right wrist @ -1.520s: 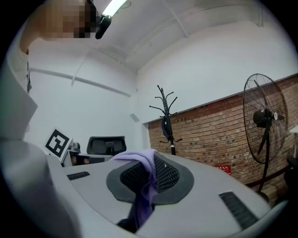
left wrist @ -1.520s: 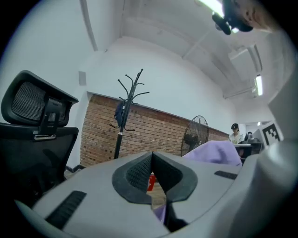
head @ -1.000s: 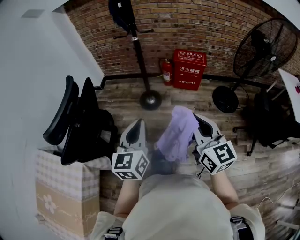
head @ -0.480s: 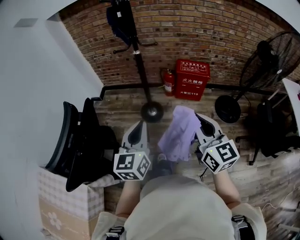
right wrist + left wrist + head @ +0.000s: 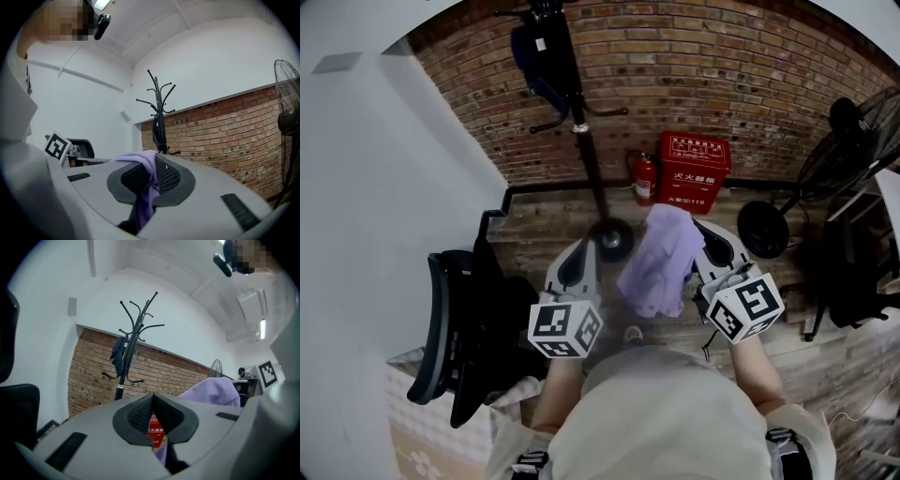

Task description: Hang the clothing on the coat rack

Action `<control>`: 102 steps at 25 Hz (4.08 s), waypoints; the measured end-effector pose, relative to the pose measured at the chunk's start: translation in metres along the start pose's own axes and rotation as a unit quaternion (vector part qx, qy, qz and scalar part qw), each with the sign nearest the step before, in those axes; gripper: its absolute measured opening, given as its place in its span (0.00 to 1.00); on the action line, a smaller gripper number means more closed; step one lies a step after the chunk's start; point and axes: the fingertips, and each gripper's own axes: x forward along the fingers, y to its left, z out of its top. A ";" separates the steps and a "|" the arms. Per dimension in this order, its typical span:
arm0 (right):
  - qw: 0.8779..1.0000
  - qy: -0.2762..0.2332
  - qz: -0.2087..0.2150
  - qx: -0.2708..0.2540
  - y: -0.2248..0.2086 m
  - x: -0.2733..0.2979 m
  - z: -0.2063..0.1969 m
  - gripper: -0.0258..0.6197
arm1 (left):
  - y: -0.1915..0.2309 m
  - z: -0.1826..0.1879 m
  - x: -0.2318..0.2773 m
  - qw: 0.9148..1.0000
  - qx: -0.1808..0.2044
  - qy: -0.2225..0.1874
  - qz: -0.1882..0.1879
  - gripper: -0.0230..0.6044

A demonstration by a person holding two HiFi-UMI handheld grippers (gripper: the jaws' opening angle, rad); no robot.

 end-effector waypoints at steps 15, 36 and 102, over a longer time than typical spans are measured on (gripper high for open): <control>1.000 -0.004 -0.023 -0.012 -0.037 0.098 0.006 0.06 | 0.070 0.020 0.075 1.000 0.006 0.001 -0.009 0.04; 0.996 -0.020 0.069 -0.058 -0.090 0.202 0.043 0.06 | 0.095 0.031 0.149 0.998 0.002 -0.018 0.064 0.04; 0.941 0.046 0.318 -0.108 -0.115 0.395 0.020 0.06 | 0.112 0.028 0.181 0.945 -0.017 -0.065 0.321 0.04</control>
